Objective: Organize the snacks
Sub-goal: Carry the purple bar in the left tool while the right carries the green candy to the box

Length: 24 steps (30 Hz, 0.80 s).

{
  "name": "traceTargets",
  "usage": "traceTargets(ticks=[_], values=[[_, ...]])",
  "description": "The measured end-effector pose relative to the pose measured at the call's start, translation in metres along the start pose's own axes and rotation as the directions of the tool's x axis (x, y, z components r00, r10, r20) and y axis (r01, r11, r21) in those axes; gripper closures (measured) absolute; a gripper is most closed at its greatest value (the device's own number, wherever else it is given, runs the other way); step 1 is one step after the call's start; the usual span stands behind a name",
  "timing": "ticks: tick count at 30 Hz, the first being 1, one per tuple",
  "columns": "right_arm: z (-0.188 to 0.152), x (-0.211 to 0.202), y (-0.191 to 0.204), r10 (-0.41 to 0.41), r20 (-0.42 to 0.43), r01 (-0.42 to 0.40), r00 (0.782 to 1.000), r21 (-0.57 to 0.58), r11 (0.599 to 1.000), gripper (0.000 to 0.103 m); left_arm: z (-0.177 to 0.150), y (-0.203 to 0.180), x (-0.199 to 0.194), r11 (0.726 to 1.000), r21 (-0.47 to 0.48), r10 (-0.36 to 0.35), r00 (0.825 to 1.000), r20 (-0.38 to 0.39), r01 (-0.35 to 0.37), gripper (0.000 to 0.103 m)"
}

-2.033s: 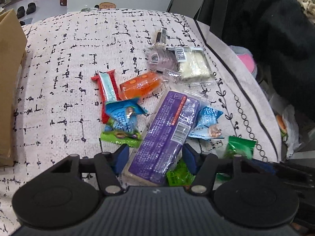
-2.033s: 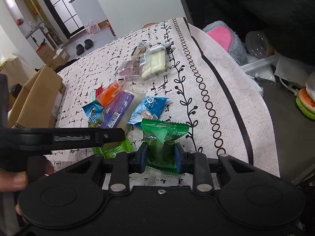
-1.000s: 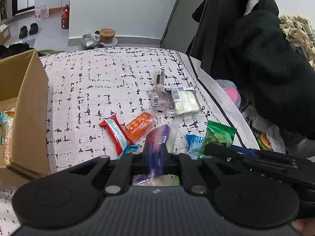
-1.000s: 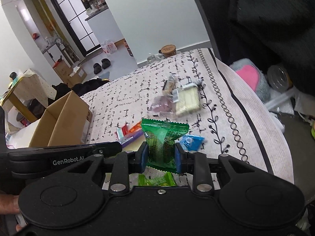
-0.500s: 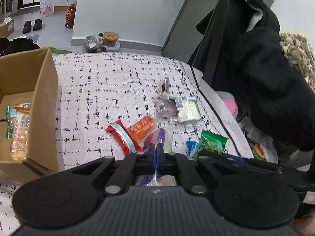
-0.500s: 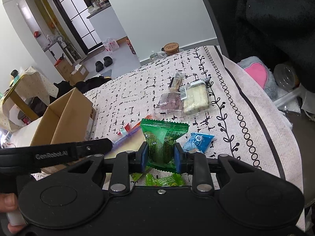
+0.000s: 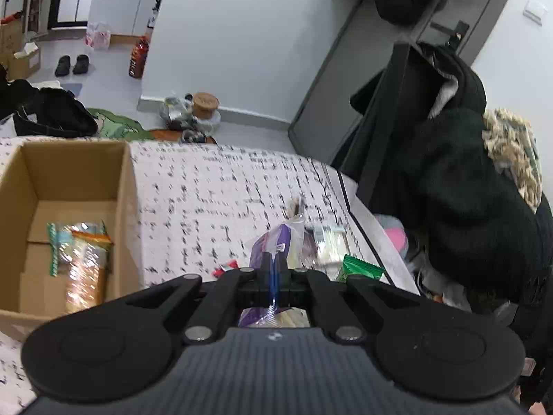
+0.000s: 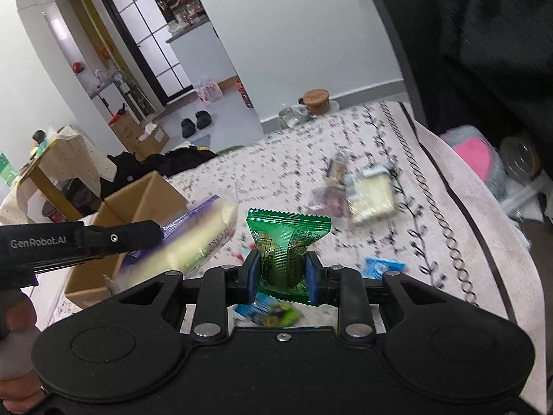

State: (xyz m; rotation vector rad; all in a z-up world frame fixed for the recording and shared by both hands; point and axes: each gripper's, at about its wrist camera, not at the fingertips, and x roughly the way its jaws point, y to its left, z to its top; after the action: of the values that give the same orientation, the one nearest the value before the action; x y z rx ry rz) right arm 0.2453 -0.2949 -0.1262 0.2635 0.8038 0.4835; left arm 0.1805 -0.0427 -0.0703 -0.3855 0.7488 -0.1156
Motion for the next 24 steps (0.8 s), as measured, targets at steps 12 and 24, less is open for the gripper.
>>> traceTargets(ticks=[12, 24], values=[[0.025, 0.018, 0.052, 0.073, 0.031, -0.07, 0.997, -0.09, 0.993, 0.077, 0.022, 0.031, -0.033, 0.999, -0.019, 0.052, 0.996, 0.077, -0.05, 0.103], [0.035, 0.049, 0.107, 0.169, -0.002, -0.166, 0.986, -0.195, 0.967, 0.077, 0.038, 0.067, -0.052, 0.991, -0.069, 0.122, 0.987, 0.101, -0.115, 0.103]])
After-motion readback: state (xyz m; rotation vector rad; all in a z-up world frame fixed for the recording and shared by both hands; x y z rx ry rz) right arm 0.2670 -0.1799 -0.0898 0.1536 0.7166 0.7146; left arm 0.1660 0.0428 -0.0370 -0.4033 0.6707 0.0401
